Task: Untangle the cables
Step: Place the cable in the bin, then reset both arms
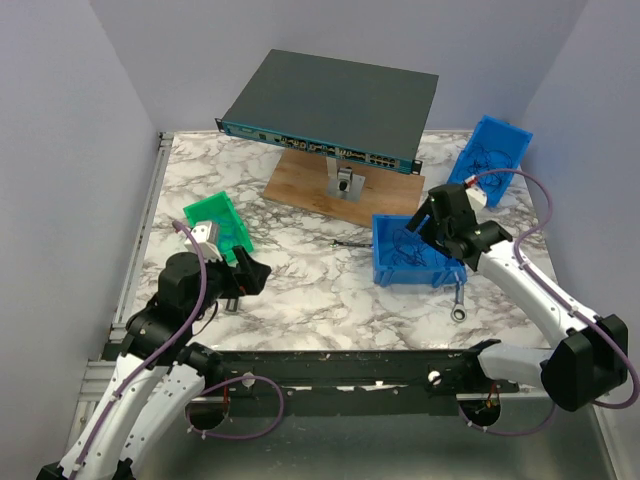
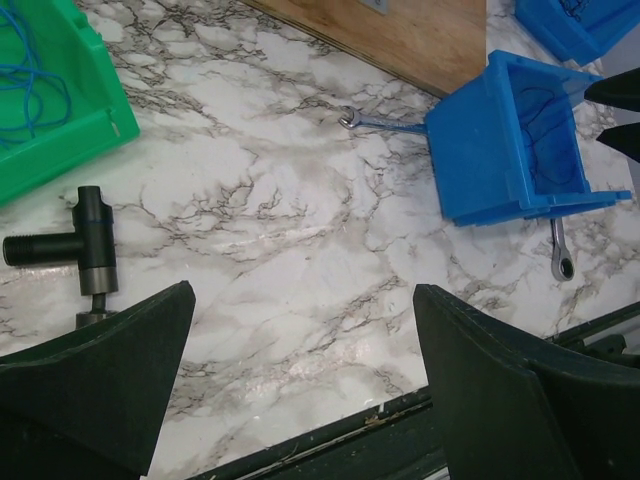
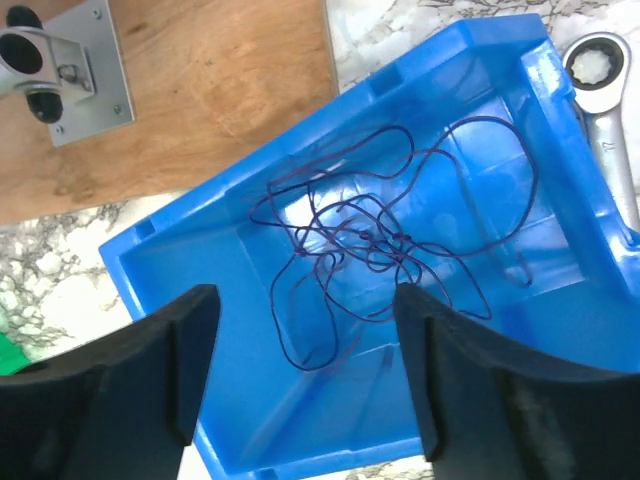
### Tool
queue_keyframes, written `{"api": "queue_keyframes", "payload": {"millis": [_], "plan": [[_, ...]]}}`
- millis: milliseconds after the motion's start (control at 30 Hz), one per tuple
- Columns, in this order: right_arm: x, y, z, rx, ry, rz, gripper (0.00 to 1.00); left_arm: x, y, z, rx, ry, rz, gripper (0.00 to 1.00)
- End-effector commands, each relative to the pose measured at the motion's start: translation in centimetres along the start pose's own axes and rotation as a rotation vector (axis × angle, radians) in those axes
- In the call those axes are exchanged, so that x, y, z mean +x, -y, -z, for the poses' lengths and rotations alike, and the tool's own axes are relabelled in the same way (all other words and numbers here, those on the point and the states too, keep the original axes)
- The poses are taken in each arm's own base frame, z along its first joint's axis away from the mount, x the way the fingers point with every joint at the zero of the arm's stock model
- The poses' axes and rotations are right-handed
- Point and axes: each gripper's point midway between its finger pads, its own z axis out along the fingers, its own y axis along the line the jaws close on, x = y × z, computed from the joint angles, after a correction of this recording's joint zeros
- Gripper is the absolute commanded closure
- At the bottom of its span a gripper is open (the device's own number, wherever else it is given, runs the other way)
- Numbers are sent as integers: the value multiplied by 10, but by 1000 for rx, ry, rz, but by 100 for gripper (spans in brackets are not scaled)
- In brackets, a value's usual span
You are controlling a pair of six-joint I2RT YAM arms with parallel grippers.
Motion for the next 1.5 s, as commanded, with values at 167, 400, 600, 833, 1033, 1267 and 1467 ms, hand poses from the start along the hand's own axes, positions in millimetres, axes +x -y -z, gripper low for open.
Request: {"api": "queue_keyframes", "payload": {"millis": [167,400,600,833,1033,1267,1467], "plan": [[-24,-9,15,-34,78,-4,4,-3,8,4,58,21,-47,1],[-57,-23,45,-137,185,196,0,-12,7,7,38,52,-74,1],[-79,-28,88,-388,478,267,0,-25,12,9,81,137,-144,1],[-50,-44,95,-579,429,337,0,-32,-5,-13,-49,165,92,1],[-41,-53,68,-595,420,313,0,-35,-24,-49,-91,273,91,2],[-69,-39,18,-394,488,324,0,-67,-54,-60,-233,427,-153,2],[-132,31,-5,-327,547,125,0,-97,-100,-57,-330,561,-152,1]]}}
